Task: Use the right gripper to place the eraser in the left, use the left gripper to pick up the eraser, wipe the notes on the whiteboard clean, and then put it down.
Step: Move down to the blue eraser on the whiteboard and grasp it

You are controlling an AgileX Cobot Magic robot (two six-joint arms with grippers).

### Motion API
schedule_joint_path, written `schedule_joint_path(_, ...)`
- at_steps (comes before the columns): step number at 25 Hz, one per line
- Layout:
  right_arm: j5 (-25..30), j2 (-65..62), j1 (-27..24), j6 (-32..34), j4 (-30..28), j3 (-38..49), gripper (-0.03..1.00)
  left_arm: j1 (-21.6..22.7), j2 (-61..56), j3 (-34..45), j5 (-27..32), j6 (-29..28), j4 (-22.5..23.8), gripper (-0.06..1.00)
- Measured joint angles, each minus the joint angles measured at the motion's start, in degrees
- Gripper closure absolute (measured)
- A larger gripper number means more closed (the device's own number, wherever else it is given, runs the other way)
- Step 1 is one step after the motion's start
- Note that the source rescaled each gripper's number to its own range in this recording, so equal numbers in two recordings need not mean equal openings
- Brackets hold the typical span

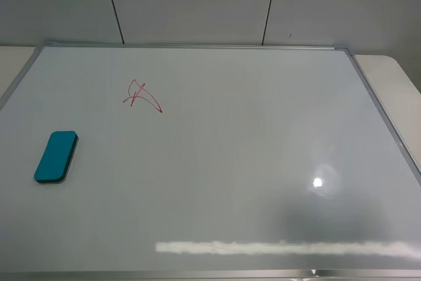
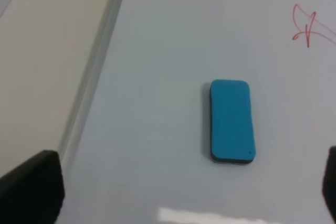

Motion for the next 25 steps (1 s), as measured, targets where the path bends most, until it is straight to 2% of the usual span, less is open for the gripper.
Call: schedule_joint_path(25, -0.02, 0.00, 0.00, 0.94, -0.35, 0.00, -0.03, 0.00, 0.00, 0.00, 0.00, 0.00, 0.00, -0.06)
